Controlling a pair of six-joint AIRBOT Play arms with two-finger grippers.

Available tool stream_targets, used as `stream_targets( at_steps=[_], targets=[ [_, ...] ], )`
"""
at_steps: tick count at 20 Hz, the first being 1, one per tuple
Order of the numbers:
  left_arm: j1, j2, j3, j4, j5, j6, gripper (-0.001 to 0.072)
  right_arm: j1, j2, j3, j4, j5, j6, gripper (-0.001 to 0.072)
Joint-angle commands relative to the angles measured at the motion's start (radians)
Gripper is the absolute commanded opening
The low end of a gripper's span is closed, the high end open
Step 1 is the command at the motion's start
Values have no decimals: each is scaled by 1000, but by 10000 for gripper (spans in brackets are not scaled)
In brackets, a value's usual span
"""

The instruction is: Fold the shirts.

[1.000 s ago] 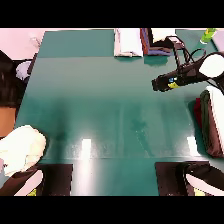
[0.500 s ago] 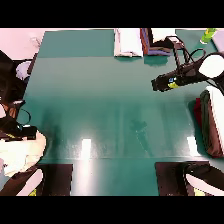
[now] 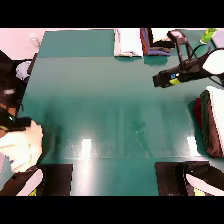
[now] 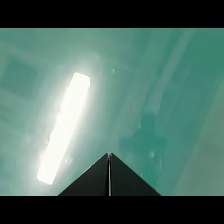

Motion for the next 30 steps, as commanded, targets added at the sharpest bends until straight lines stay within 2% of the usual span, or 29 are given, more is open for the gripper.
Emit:
stream_targets(
  at_steps=[1,5,9,15,18,20,21,22,23,24,28,30],
  targets=[
    [-119,1,341,-22,-53,-23,19,0,1,147,0,21,0,28],
    [-372,0,657,-22,7,-53,19,0,0,344,-9,19,1,28],
    [-564,-54,805,-21,105,-51,18,0,0,483,-12,21,0,28],
    [-874,-396,955,-30,114,13,19,-65,0,590,-27,31,28,28],
    [-1032,-589,955,-45,87,101,22,-95,0,594,-27,57,32,28],
    [-1101,-704,955,-64,95,122,23,-106,0,593,-28,94,35,28],
    [-1122,-751,955,-69,113,139,133,-106,0,592,-28,105,35,28],
    [-1126,-784,955,-69,132,140,483,-106,0,592,-30,113,35,28],
    [-1120,-805,955,-66,146,128,626,-106,0,592,-29,119,35,28],
    [-1102,-809,952,-59,147,127,613,-106,0,592,-30,128,35,28],
    [-933,-804,944,-60,55,35,613,-106,-1,592,-31,135,35,28],
    [-846,-807,906,-78,66,-24,613,-106,-2,592,-30,135,35,28]
  ],
)
